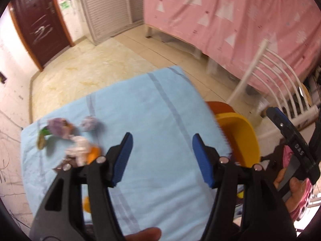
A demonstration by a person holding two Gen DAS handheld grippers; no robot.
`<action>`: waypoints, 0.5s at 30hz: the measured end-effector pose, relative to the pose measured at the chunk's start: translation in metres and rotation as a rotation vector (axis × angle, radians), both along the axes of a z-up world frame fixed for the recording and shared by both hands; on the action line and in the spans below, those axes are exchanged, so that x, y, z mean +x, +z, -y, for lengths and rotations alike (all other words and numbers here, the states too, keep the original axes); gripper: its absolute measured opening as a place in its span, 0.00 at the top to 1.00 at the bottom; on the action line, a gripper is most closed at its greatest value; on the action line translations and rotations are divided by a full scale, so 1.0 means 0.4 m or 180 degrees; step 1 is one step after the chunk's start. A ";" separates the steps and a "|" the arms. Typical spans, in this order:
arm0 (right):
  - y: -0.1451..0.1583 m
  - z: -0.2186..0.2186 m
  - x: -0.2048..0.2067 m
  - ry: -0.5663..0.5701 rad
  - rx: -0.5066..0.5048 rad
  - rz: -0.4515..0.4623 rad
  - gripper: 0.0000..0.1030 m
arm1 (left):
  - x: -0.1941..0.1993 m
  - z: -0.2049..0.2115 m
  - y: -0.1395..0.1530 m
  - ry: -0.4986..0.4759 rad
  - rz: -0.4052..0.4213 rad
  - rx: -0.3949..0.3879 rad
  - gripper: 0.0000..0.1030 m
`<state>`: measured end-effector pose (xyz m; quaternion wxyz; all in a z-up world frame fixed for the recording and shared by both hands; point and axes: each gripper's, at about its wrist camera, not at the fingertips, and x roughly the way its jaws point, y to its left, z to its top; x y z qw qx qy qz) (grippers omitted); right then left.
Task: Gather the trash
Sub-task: 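Grasp the purple striped sock with the left tool while the right tool grasps the crumpled tissue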
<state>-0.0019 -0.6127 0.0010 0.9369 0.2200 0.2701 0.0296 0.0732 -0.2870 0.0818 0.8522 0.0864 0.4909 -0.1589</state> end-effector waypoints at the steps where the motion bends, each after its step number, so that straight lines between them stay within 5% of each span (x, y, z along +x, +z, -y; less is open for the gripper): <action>1: 0.006 -0.021 0.013 0.0058 -0.0023 -0.0006 0.33 | 0.010 -0.037 0.004 0.0073 0.0027 0.0012 0.43; 15: 0.062 -0.365 0.171 0.0834 -0.0367 -0.0132 0.30 | 0.107 -0.358 0.006 0.0638 0.0060 0.0040 0.38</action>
